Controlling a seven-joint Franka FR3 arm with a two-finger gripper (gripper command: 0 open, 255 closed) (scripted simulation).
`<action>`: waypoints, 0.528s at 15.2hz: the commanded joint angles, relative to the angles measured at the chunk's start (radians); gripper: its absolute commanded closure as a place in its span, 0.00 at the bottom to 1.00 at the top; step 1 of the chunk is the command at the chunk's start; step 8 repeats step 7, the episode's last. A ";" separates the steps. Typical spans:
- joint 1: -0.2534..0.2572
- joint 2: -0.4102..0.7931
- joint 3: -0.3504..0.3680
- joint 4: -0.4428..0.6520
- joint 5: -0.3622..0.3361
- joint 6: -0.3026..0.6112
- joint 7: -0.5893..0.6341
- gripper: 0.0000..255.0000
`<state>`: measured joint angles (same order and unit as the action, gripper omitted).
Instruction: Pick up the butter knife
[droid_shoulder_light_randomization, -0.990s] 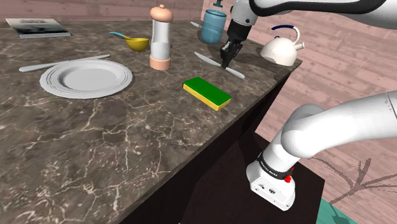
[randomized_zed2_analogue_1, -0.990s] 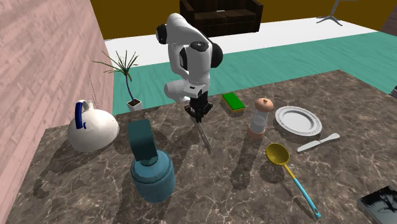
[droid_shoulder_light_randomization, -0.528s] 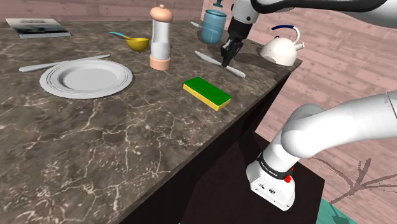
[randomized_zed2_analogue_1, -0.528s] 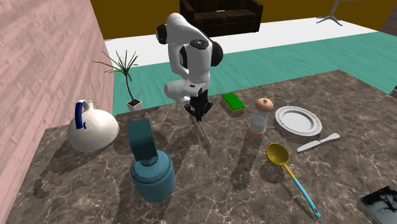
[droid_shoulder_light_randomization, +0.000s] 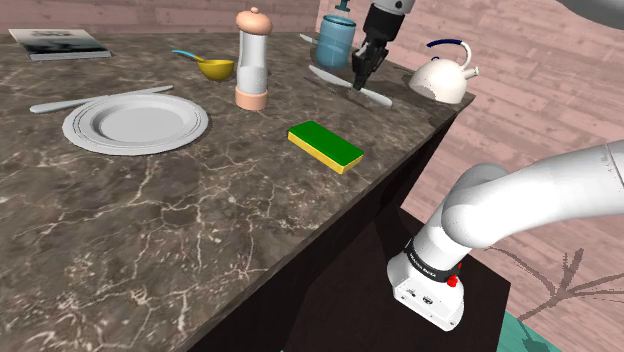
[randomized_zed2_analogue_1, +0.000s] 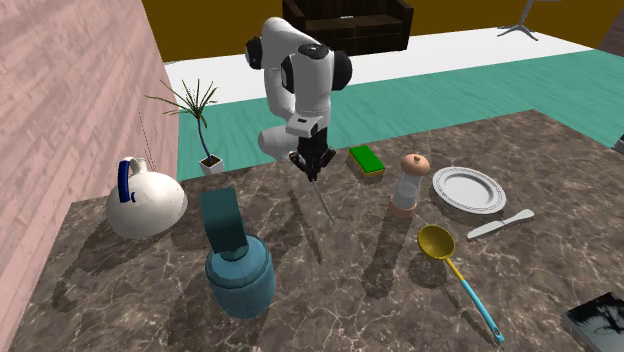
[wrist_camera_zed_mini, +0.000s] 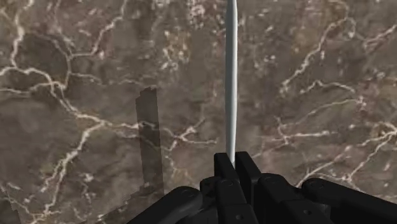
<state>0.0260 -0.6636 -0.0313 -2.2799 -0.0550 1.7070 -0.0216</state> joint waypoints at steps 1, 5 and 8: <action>0.000 0.007 0.001 0.032 0.001 -0.026 -0.001 1.00; 0.001 0.021 0.002 0.097 0.002 -0.076 -0.002 1.00; 0.001 0.021 0.002 0.099 0.002 -0.078 -0.003 1.00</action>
